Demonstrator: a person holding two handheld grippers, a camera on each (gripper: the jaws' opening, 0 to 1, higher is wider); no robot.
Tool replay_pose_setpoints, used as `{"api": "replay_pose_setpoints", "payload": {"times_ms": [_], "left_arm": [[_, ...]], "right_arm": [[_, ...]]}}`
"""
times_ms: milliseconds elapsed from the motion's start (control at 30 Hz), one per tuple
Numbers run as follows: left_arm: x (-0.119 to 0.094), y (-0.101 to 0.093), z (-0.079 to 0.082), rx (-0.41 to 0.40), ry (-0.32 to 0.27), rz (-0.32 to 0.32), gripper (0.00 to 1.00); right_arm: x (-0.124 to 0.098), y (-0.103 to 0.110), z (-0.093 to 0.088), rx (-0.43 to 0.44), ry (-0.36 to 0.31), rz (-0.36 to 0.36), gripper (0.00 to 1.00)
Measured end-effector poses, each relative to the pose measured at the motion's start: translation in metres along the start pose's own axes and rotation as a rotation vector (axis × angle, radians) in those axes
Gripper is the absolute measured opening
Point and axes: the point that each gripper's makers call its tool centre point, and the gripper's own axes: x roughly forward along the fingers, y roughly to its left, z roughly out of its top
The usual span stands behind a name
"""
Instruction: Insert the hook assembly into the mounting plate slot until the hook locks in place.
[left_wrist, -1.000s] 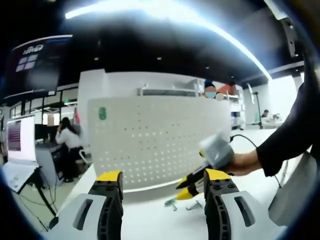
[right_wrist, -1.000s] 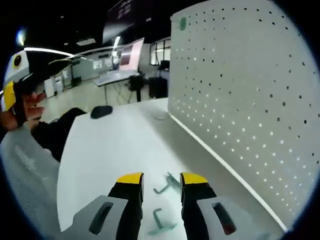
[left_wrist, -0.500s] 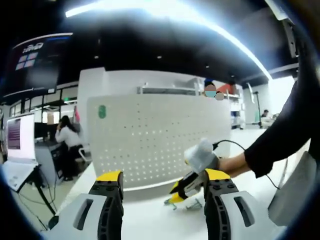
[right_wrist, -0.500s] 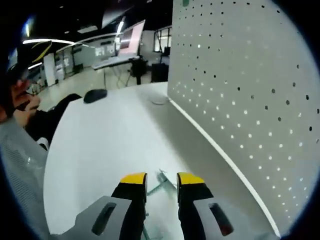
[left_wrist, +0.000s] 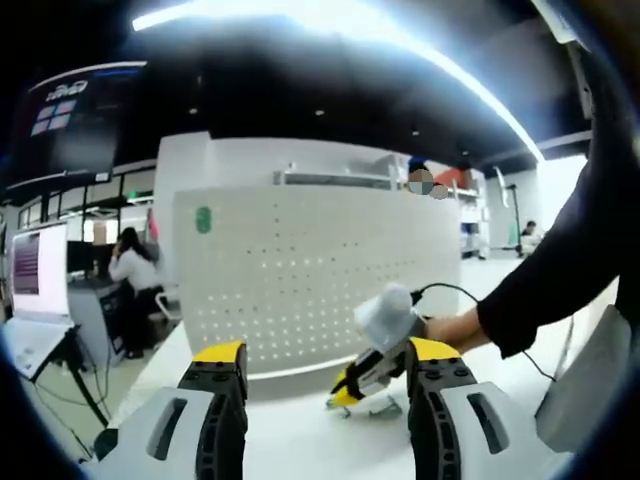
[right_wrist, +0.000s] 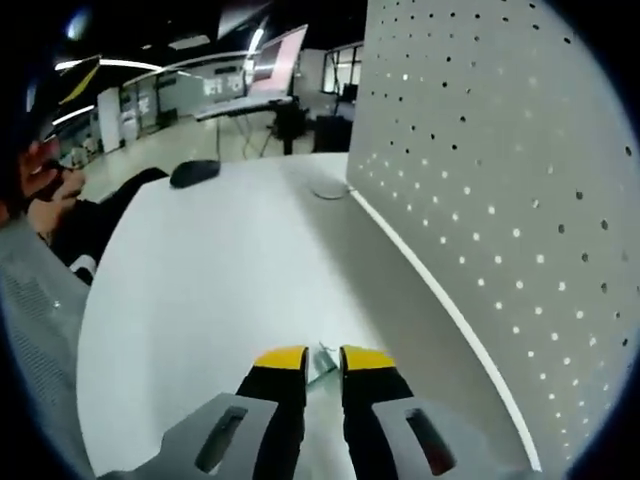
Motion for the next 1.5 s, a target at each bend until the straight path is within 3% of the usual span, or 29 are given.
{"api": "replay_pose_setpoints", "payload": {"times_ms": [233, 300, 500, 933, 1300, 1500], "left_arm": [[0.0, 0.0, 0.0, -0.003, -0.001, 0.0, 0.65], [0.0, 0.001, 0.0, -0.004, 0.0, 0.001, 0.65], [0.0, 0.0, 0.0, -0.004, -0.001, -0.004, 0.64], [-0.001, 0.001, -0.001, -0.007, 0.001, -0.004, 0.64], [0.0, -0.002, 0.0, -0.002, 0.001, -0.018, 0.64], [0.0, -0.005, 0.0, 0.002, -0.001, -0.025, 0.64]], "right_arm": [[0.002, -0.001, -0.003, -0.039, 0.02, -0.006, 0.03], [0.002, -0.001, -0.004, -0.013, 0.028, -0.005, 0.01], [0.001, 0.002, -0.001, -0.01, 0.015, 0.0, 0.05], [0.006, 0.0, -0.001, -0.069, 0.046, -0.014, 0.01], [-0.011, -0.003, 0.011, -0.058, 0.001, -0.034, 0.0], [-0.018, -0.003, 0.008, -0.052, -0.007, -0.045, 0.0]]}}
